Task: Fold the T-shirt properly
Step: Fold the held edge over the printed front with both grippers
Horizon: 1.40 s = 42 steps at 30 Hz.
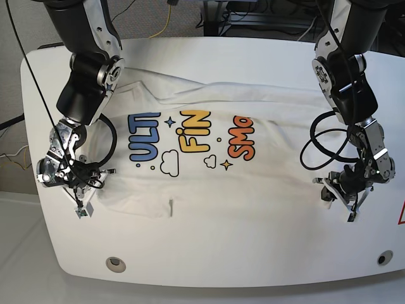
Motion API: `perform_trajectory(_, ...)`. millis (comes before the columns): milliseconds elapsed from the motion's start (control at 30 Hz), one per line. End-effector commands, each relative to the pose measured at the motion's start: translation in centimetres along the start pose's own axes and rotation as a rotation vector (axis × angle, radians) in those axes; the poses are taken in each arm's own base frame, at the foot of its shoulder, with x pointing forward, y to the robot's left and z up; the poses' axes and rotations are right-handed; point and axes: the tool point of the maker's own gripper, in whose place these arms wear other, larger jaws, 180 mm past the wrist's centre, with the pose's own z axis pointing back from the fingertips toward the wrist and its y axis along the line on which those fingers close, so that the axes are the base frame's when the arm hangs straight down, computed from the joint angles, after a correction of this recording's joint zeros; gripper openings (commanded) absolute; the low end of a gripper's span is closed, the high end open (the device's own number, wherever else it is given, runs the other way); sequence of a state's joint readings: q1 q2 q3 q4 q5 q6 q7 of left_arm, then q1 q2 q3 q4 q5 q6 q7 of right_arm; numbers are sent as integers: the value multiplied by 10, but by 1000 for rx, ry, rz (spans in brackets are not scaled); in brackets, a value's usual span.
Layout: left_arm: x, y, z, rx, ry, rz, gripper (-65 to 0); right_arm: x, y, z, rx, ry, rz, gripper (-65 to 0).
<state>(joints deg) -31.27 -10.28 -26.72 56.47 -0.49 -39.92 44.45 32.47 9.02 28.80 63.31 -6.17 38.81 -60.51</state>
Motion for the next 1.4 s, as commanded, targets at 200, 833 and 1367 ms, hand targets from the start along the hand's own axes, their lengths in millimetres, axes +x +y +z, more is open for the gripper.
perform_trajectory(200,12,23,16,44,-10,-8,-628,28,-23,35,-95,-46,26,-650)
perform_trajectory(833,-17,34,21,65,92,-10,-628,-3,-34,50,-166,55,40,-650)
perform_trajectory(1367,-12,48,41,137,134,-111,-628,-19,-46,69,-243,130,80,-650)
